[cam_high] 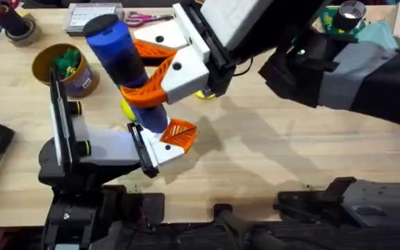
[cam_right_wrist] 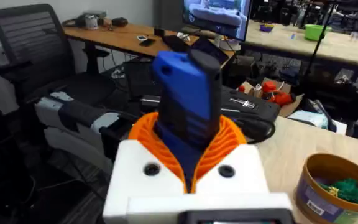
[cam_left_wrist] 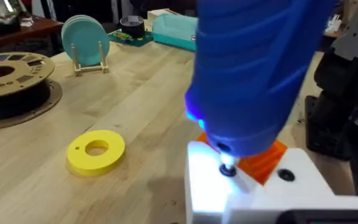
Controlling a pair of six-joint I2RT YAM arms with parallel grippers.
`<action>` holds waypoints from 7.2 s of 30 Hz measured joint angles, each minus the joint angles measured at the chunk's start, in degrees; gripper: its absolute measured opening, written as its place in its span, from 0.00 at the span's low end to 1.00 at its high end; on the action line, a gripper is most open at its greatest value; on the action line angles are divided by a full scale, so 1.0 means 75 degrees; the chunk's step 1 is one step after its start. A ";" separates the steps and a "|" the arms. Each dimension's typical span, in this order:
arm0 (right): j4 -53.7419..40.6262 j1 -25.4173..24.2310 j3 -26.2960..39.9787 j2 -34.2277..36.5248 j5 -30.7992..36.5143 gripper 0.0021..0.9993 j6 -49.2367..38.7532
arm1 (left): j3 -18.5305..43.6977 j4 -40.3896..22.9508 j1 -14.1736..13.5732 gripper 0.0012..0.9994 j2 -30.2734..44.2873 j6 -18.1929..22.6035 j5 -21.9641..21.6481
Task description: Pick up the gripper from the table and insert it into the empty holder that is missing its gripper. Then pick up a screw, insert it into the mounting hole, and use the screwdriver to tighten it. Finally, clean up the table by picking up the vegetable and placing it into the bucket.
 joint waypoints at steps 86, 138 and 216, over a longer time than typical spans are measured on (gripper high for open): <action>-1.1498 -0.4010 0.3925 0.4041 0.9289 0.75 -1.1261 | 0.0000 0.0006 0.0000 0.00 -0.0010 0.0052 -0.0006; -1.3036 -0.3258 0.1668 -0.3956 0.8113 1.00 -0.1412 | 0.4564 -0.3988 0.0000 0.98 0.2928 -0.0673 -0.4880; -1.3181 -0.3258 0.1256 -0.3330 0.8113 1.00 -0.1390 | 0.7883 -0.6190 0.0635 0.02 1.2261 -0.4974 -0.8973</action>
